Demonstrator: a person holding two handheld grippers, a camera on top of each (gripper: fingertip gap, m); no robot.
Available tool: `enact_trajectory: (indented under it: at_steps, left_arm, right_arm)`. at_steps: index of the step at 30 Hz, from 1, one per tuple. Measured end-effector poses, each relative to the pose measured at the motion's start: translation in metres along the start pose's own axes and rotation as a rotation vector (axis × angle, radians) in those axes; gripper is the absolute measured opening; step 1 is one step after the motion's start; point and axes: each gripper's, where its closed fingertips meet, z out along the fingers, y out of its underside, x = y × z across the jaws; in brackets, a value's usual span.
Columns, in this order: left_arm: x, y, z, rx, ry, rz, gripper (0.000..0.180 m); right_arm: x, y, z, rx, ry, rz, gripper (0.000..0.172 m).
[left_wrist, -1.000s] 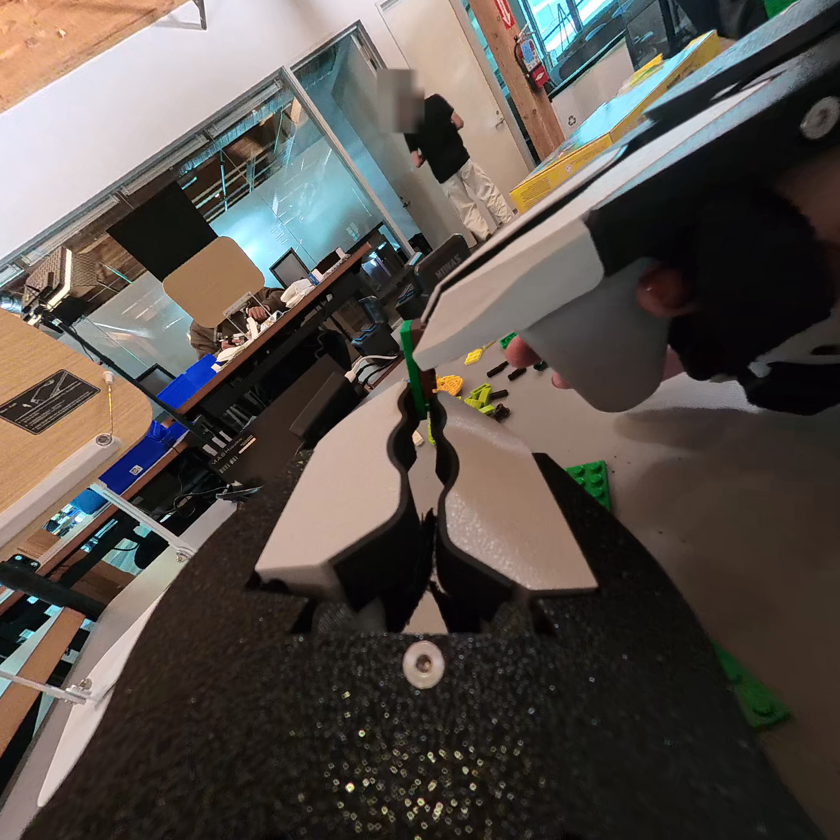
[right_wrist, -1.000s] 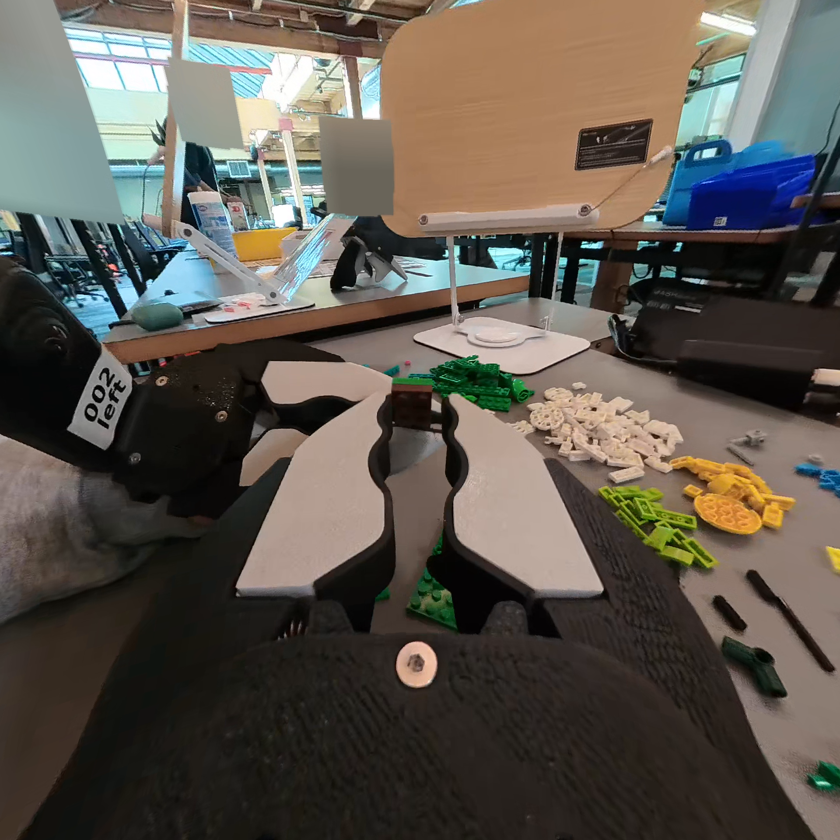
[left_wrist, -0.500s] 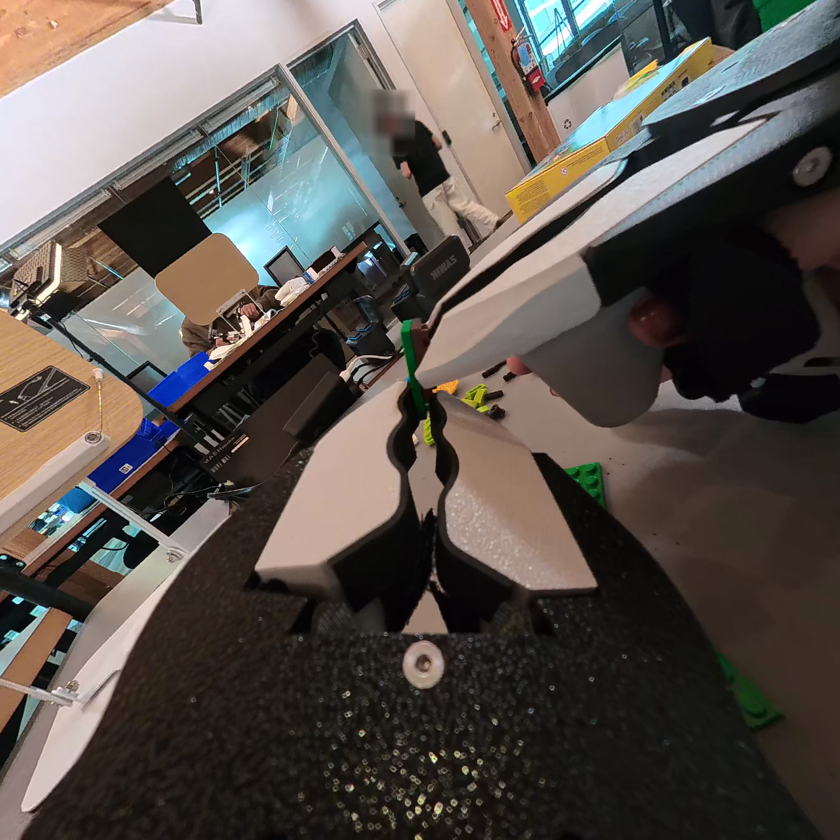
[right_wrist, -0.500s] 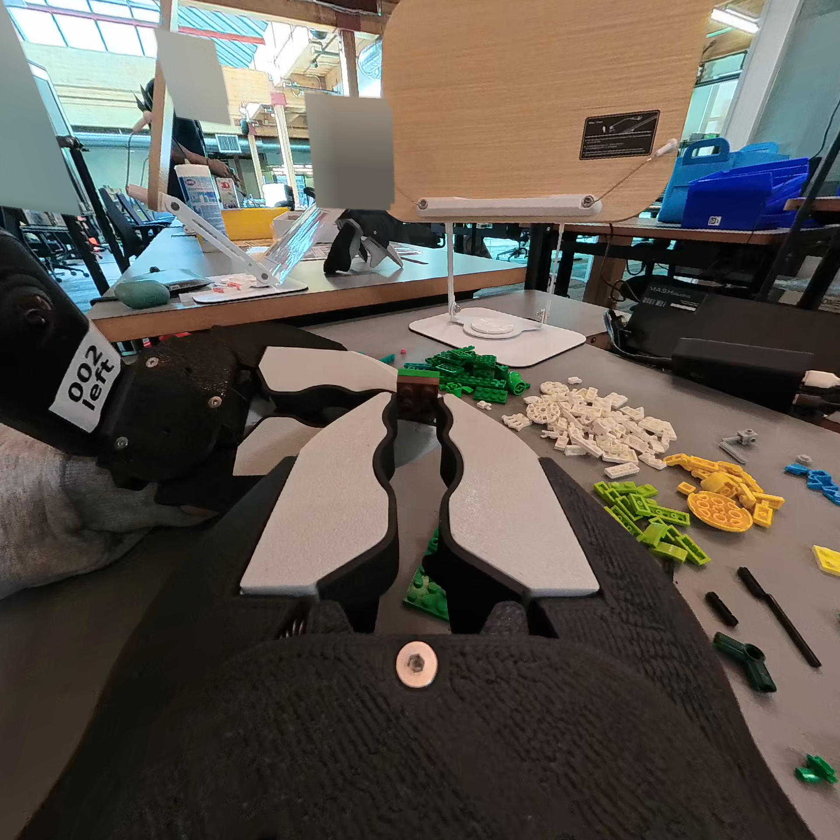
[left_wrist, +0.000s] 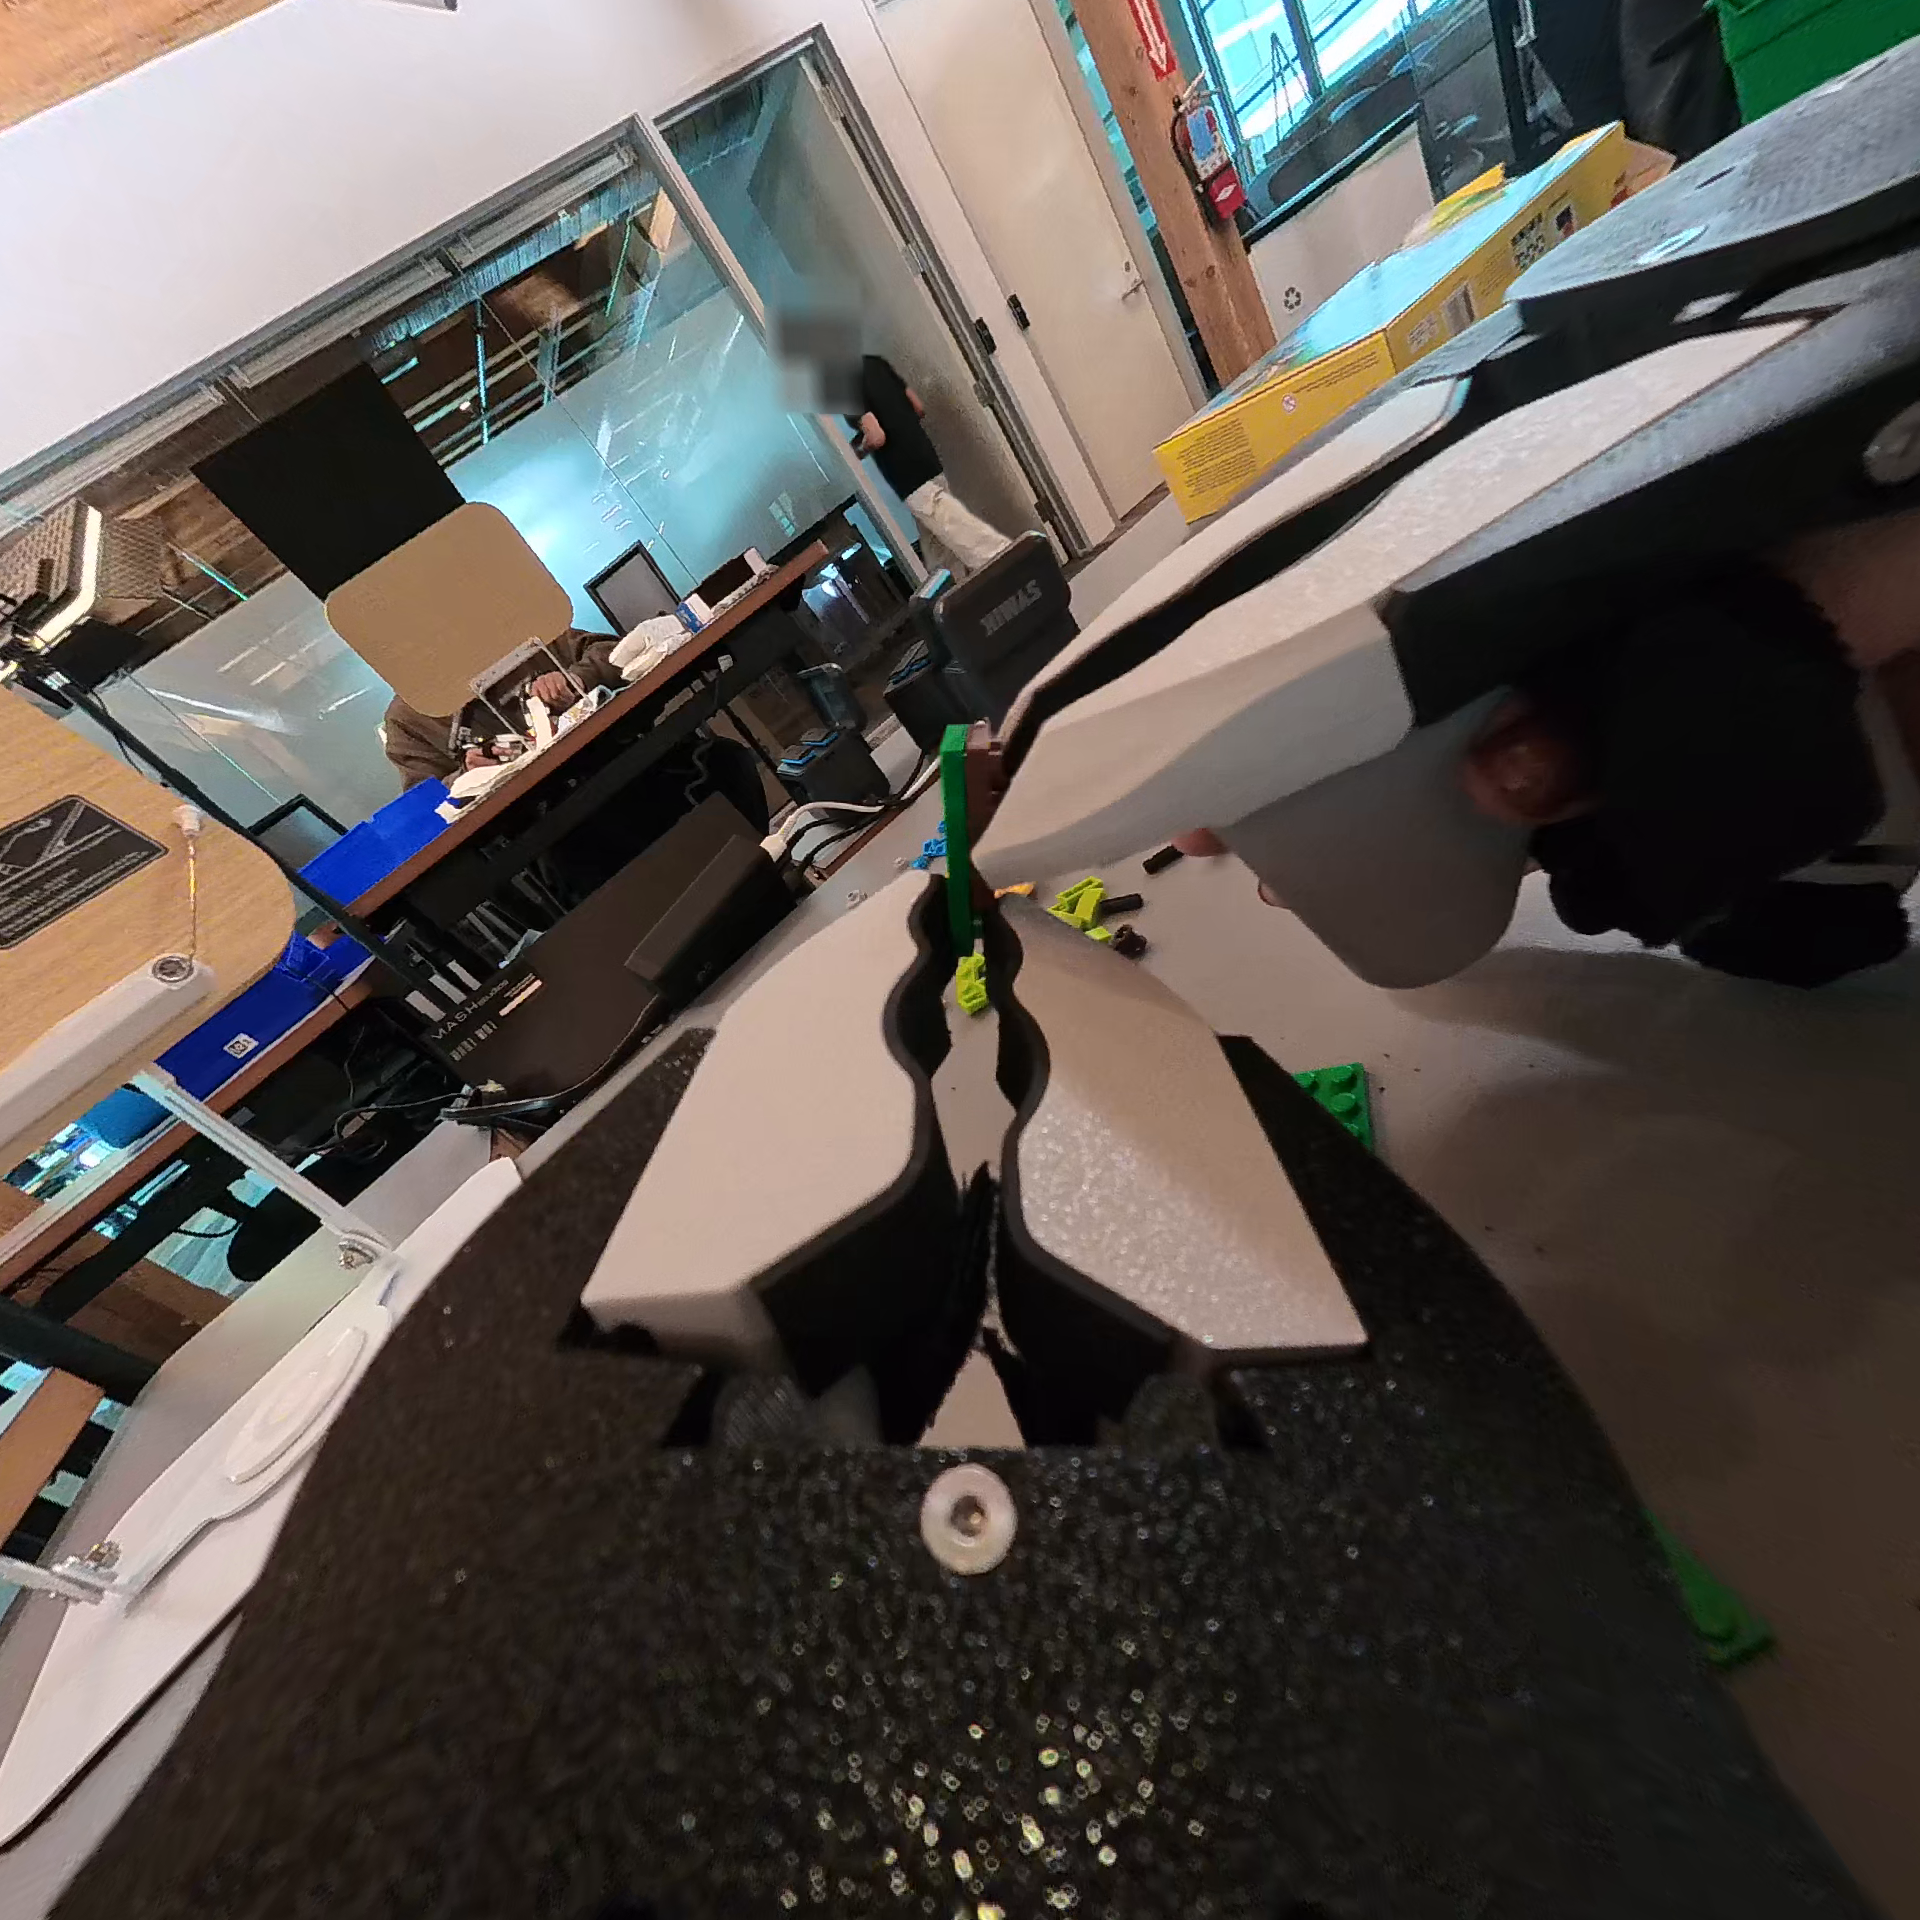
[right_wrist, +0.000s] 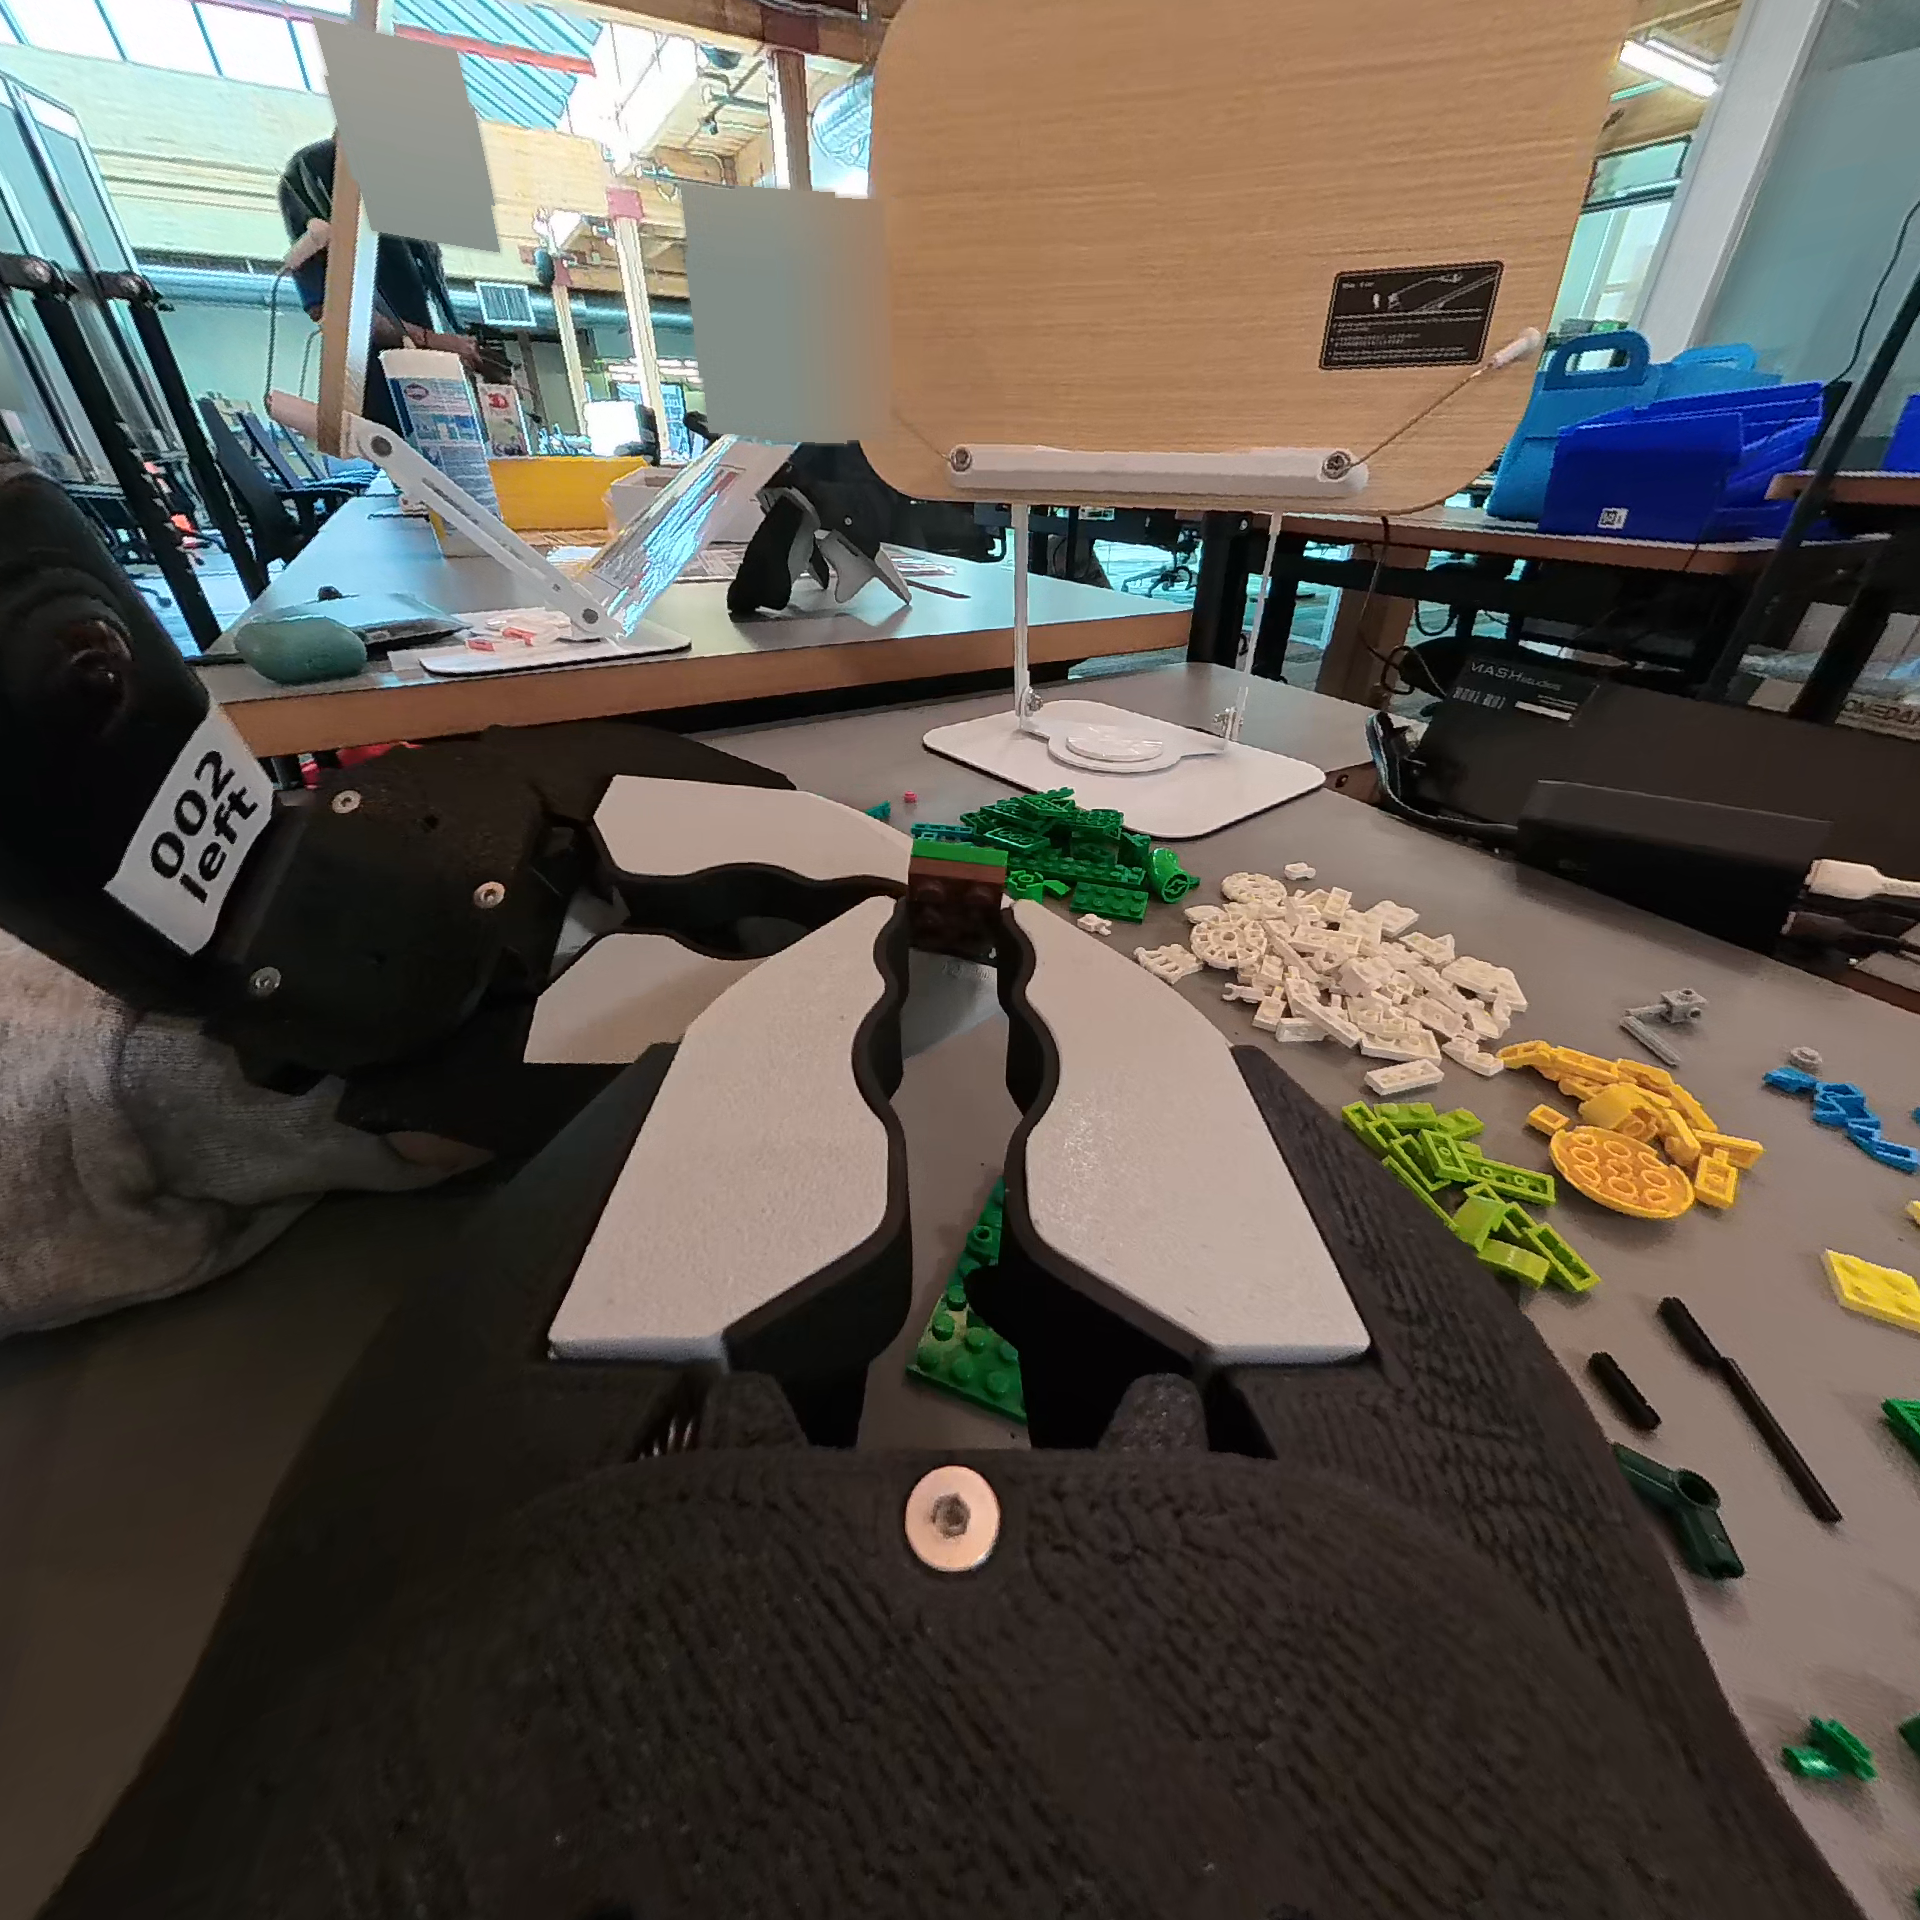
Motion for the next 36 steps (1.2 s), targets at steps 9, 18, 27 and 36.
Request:
enact_trajectory:
  at_steps: [9, 18, 27, 36]
  left_arm:
    - [-0.001, 0.001, 0.000, -0.001, 0.000, -0.011, 0.004]
    - [-0.001, 0.001, 0.000, -0.002, -0.004, -0.004, 0.004]
    - [-0.017, 0.007, -0.001, -0.021, -0.061, -0.085, 0.004]
    - [-0.008, 0.003, -0.001, -0.006, -0.008, -0.084, 0.004]
  right_arm:
    - [0.000, 0.000, 0.000, -0.002, 0.003, -0.011, 0.015]
    - [0.000, 0.000, 0.000, -0.004, 0.006, -0.030, 0.015]
    - [0.005, -0.001, -0.002, 0.001, 0.037, -0.056, 0.000]
    - [0.001, -0.008, -0.005, 0.052, 0.000, 0.034, 0.022]
